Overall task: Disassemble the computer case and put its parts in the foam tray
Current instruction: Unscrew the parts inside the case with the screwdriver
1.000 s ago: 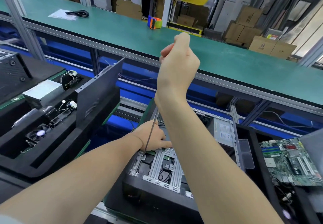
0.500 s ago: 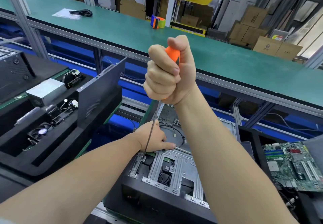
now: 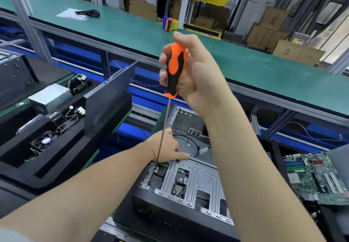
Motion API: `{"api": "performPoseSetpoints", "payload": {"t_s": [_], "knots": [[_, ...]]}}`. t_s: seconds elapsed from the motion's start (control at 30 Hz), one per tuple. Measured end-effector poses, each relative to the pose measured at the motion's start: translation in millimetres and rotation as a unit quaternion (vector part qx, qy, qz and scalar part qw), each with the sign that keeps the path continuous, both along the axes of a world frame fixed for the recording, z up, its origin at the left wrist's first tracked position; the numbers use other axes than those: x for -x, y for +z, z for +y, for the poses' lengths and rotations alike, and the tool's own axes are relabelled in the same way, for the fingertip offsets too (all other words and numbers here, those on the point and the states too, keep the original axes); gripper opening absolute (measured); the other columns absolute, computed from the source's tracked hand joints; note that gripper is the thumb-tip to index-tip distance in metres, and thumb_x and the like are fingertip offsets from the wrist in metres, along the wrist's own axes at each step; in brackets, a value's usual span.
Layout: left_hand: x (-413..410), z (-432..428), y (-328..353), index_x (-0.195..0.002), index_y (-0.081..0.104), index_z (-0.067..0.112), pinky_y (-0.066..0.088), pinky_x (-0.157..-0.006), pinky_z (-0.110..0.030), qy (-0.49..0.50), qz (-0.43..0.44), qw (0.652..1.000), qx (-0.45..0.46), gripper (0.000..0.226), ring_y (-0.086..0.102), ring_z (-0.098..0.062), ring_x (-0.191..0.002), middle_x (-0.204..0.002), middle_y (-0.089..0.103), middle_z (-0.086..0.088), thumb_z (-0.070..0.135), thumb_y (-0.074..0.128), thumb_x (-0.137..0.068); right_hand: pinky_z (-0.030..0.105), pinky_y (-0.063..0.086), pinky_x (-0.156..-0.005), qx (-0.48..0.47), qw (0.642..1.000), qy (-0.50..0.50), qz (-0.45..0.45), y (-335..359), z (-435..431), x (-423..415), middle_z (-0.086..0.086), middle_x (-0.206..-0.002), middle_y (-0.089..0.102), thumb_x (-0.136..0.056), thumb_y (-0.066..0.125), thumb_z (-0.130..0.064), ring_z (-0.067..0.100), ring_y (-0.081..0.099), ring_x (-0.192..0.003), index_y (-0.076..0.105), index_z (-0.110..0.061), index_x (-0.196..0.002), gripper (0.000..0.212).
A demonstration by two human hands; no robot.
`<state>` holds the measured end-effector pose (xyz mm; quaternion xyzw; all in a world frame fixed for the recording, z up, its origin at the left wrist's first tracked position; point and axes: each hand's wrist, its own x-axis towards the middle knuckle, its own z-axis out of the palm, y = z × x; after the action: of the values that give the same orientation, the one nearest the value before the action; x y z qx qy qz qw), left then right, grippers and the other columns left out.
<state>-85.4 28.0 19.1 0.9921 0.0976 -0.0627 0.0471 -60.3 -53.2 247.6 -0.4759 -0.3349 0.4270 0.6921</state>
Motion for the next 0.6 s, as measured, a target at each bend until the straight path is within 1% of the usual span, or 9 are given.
{"api": "performPoseSetpoints", "payload": {"t_s": [0.07, 0.13, 0.17, 0.23, 0.3, 0.37, 0.43, 0.5, 0.6], "knots": [[-1, 2, -9, -0.089, 0.071, 0.022, 0.042, -0.098, -0.04, -0.013, -0.013, 1.0, 0.001, 0.078, 0.058, -0.018, -0.101, -0.099, 0.069, 0.001, 0.076, 0.015, -0.08, 0.032, 0.046, -0.057, 0.016, 0.988, -0.155, -0.009, 1, -1, 5, 0.0, -0.066, 0.062, -0.106, 0.052, -0.03, 0.017, 0.05, -0.054, 0.064, -0.012, -0.08, 0.033], [-4, 6, -15, -0.086, 0.069, 0.019, 0.041, -0.078, -0.033, -0.055, -0.046, 0.997, -0.005, 0.083, 0.052, -0.018, -0.088, -0.088, 0.07, -0.001, 0.071, 0.005, -0.077, 0.035, 0.039, -0.057, 0.001, 0.957, -0.287, -0.05, -3, 0, 17, -0.005, -0.058, 0.055, -0.105, 0.048, -0.028, 0.014, 0.045, -0.054, 0.06, -0.016, -0.07, 0.039], [-4, 7, -15, -0.082, 0.067, 0.017, 0.033, -0.067, -0.029, -0.064, -0.056, 0.996, -0.005, 0.082, 0.048, -0.018, -0.08, -0.081, 0.068, -0.004, 0.066, 0.001, -0.076, 0.036, 0.037, -0.059, -0.013, 0.939, -0.335, -0.074, -7, 1, 22, -0.007, -0.055, 0.052, -0.106, 0.046, -0.028, 0.013, 0.044, -0.054, 0.057, -0.016, -0.067, 0.043], [-3, 8, -16, -0.071, 0.056, 0.02, 0.024, -0.062, -0.033, -0.082, -0.071, 0.994, -0.029, 0.072, 0.051, -0.023, -0.077, -0.073, 0.065, -0.006, 0.057, -0.006, -0.074, 0.037, 0.036, -0.06, -0.038, 0.922, -0.37, -0.103, -14, 6, 27, -0.005, -0.053, 0.049, -0.108, 0.045, -0.028, 0.014, 0.043, -0.054, 0.054, -0.016, -0.061, 0.049], [-5, 9, -19, -0.065, 0.046, 0.026, 0.033, -0.071, -0.04, -0.095, -0.066, 0.993, -0.032, 0.065, 0.055, -0.027, -0.084, -0.071, 0.063, -0.004, 0.058, -0.009, -0.078, 0.033, 0.033, -0.056, -0.052, 0.943, -0.314, -0.098, -14, 10, 26, 0.0, -0.054, 0.045, -0.108, 0.047, -0.029, 0.017, 0.038, -0.05, 0.051, -0.016, -0.057, 0.054], [-4, 9, -18, -0.064, 0.043, 0.029, 0.037, -0.089, -0.041, -0.091, -0.052, 0.994, -0.034, 0.068, 0.052, -0.027, -0.087, -0.069, 0.06, 0.001, 0.072, -0.006, -0.08, 0.025, 0.026, -0.046, -0.061, 0.976, -0.196, -0.067, -10, 12, 18, 0.001, -0.051, 0.038, -0.109, 0.046, -0.031, 0.016, 0.028, -0.042, 0.048, -0.015, -0.057, 0.054], [-5, 12, -19, -0.064, 0.045, 0.027, 0.035, -0.09, -0.04, -0.096, -0.038, 0.993, -0.051, 0.082, 0.042, -0.027, -0.082, -0.064, 0.057, 0.005, 0.084, -0.011, -0.079, 0.02, 0.019, -0.041, -0.067, 0.995, -0.055, -0.041, -9, 13, 5, -0.002, -0.048, 0.031, -0.108, 0.04, -0.028, 0.014, 0.019, -0.038, 0.045, -0.015, -0.059, 0.051], [-2, 12, -16, -0.059, 0.043, 0.029, 0.039, -0.091, -0.04, -0.086, -0.014, 0.995, -0.039, 0.079, 0.034, -0.025, -0.081, -0.059, 0.056, 0.005, 0.086, -0.005, -0.085, 0.016, 0.018, -0.039, -0.078, 0.993, 0.083, -0.019, -10, 12, -8, -0.005, -0.046, 0.028, -0.105, 0.035, -0.025, 0.011, 0.015, -0.036, 0.043, -0.015, -0.058, 0.048], [-2, 12, -16, -0.058, 0.046, 0.029, 0.04, -0.088, -0.038, -0.082, -0.014, 0.996, -0.031, 0.074, 0.037, -0.023, -0.084, -0.057, 0.056, 0.006, 0.082, 0.007, -0.093, 0.013, 0.012, -0.04, -0.107, 0.959, 0.257, 0.053, -13, 14, -20, -0.005, -0.045, 0.026, -0.097, 0.036, -0.027, 0.008, 0.011, -0.034, 0.039, -0.017, -0.057, 0.042]]}}
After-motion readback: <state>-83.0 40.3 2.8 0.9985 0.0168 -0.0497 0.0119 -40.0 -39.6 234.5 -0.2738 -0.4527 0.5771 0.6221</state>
